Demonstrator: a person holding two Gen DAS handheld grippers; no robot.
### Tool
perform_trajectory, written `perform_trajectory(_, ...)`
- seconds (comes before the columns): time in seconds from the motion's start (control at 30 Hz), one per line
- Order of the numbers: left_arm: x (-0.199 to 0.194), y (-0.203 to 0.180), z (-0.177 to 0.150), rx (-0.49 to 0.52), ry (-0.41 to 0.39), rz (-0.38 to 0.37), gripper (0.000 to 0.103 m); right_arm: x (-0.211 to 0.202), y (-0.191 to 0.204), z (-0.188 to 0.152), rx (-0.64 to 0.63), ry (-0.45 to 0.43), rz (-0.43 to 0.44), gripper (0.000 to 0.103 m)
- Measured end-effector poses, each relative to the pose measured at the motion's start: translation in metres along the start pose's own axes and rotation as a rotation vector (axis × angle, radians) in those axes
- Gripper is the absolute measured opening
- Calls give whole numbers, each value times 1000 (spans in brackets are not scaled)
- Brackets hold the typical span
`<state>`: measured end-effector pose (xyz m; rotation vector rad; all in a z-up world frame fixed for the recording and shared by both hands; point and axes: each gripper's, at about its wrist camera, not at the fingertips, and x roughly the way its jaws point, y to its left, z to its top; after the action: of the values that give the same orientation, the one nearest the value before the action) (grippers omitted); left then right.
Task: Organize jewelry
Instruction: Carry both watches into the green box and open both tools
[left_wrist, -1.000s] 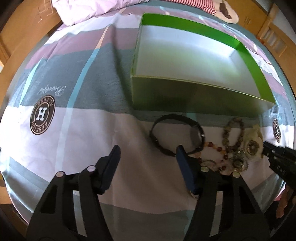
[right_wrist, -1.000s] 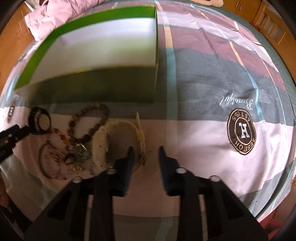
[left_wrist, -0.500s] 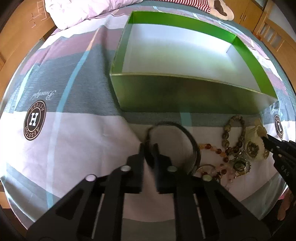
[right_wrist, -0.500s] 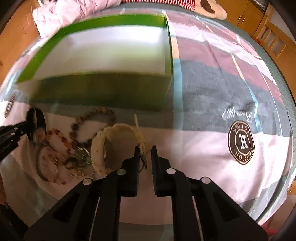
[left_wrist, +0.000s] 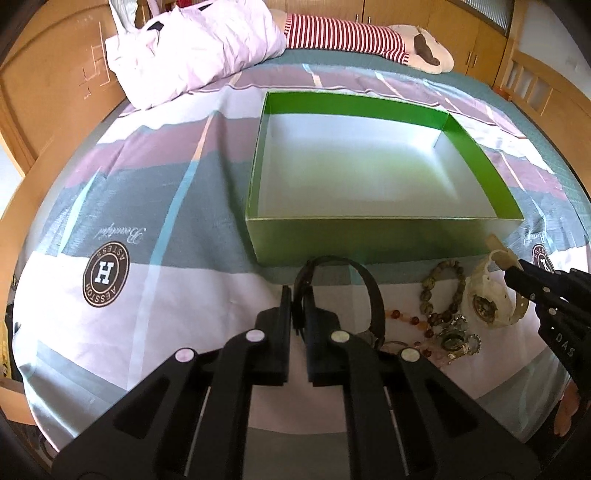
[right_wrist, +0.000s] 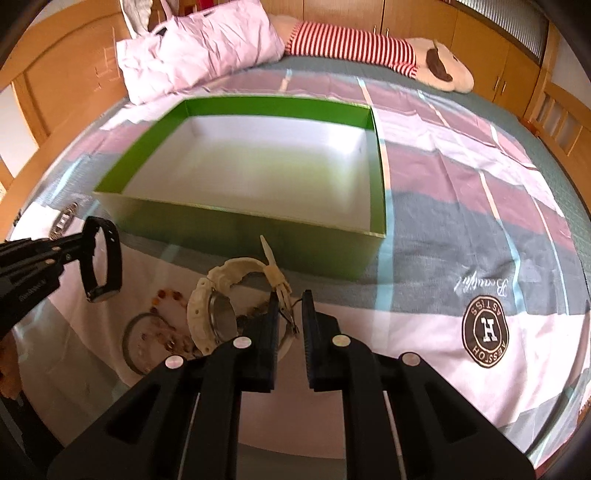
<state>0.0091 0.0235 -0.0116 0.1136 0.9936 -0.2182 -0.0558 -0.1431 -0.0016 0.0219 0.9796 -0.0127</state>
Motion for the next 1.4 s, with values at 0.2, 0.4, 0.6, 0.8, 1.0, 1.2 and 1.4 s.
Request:
perform_trajectory(0.2,-17,2,6,-15,-76,-39,6,-7,-13,24,30,-86,66,12)
perform_trajectory(0.4,-36,7,41,-41,-185,-63,6,-10,-14,50,35,-189,37,12)
perform_trajectory(0.6,-12,13,70,-90,-173,-88,6,1,-22,68,77,-194,12,12)
perform_trajectory(0.8,19,3,78,-72,-138,-70,6,18,-29,83,112,-192,-7,12)
perform_trajectory(1.0,38,-6,79,-44,-103,-74,17,36,-27,86,101,-148,-13,16)
perform_trajectory(1.2,29,-6,75,-47,-120,-73,45,12,-22,84,83,-203,-6,55)
perform_trajectory(1.4,-1,-1,53,-14,-68,-119,47,-9,-33,63,70,-81,76,55)
